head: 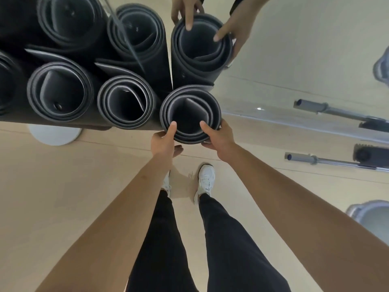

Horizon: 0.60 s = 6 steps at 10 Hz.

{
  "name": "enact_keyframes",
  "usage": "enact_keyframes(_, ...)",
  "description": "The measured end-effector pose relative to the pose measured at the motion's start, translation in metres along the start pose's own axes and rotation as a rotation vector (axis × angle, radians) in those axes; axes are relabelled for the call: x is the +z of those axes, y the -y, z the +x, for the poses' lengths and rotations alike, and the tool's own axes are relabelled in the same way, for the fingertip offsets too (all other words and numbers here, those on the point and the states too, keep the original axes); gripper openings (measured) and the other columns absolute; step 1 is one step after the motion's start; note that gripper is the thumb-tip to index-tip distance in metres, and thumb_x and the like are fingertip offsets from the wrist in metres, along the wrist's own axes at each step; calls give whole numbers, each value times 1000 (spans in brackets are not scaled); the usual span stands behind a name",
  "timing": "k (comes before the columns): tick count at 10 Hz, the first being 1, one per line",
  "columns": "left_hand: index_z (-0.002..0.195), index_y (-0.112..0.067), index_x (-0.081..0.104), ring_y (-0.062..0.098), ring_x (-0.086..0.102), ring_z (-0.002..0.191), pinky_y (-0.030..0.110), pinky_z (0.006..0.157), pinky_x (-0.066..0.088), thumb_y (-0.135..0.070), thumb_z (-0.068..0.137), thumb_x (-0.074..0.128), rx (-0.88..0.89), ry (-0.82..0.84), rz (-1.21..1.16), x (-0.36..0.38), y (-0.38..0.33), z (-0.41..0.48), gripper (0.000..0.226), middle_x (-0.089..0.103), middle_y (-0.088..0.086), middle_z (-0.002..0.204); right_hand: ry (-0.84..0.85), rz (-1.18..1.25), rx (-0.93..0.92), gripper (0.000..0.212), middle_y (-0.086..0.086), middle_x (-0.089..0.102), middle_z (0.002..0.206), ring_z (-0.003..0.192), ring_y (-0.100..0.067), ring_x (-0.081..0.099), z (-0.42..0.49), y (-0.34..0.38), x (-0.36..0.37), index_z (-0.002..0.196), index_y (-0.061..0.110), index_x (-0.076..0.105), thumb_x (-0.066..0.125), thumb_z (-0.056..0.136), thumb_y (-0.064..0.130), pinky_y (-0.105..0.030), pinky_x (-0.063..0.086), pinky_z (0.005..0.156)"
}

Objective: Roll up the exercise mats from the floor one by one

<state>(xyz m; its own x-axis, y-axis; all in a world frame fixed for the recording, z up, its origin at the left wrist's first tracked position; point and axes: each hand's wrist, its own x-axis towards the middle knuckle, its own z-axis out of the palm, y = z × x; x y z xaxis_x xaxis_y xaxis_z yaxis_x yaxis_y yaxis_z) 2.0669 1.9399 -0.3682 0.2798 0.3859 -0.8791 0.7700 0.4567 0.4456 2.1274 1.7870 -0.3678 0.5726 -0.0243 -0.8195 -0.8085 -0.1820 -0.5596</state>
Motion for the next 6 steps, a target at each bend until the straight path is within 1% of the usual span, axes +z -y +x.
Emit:
enact_keyframes(1,98,-16,62,32,76,90,31,67,64,-49,92,71,-5,41,-46,-6,0,-8,34,72,9,107,22,16,39,56,-7,69,120,99,-28,74,-7,-6,-14,134,21,54,81,87,31,-38,64,77)
enact_keyframes(2,110,-8,65,33,75,94,31,67,63,-37,94,73,-19,78,-71,-18,-1,-14,34,72,15,114,24,47,89,57,-10,71,117,98,-29,74,-21,-12,-27,137,18,54,80,88,24,-43,62,85)
enact_keyframes(3,123,-5,64,33,74,89,33,70,61,-27,93,75,-49,110,-64,-30,-1,-25,39,68,20,123,24,80,122,60,-12,70,117,102,-34,72,-38,-15,-34,141,15,51,80,88,17,-42,62,83)
enact_keyframes(4,128,-7,62,33,73,85,36,75,62,-26,93,74,-49,130,-16,-39,-2,-41,41,68,17,122,19,100,125,65,-15,65,124,106,-36,68,-53,-14,-37,146,16,46,78,90,14,-42,60,86)
enact_keyframes(5,129,-6,61,33,73,88,37,80,62,-25,95,72,-47,135,16,-49,1,-64,41,69,16,117,11,69,116,71,-13,63,124,107,-35,66,-70,-14,-41,151,17,41,78,90,15,-41,59,87)
enact_keyframes(6,128,-6,63,32,74,90,35,78,62,-24,97,70,-30,102,19,-55,7,-81,36,72,14,114,5,25,105,82,-8,61,121,104,-33,67,-79,-15,-46,157,18,32,78,89,14,-39,59,86)
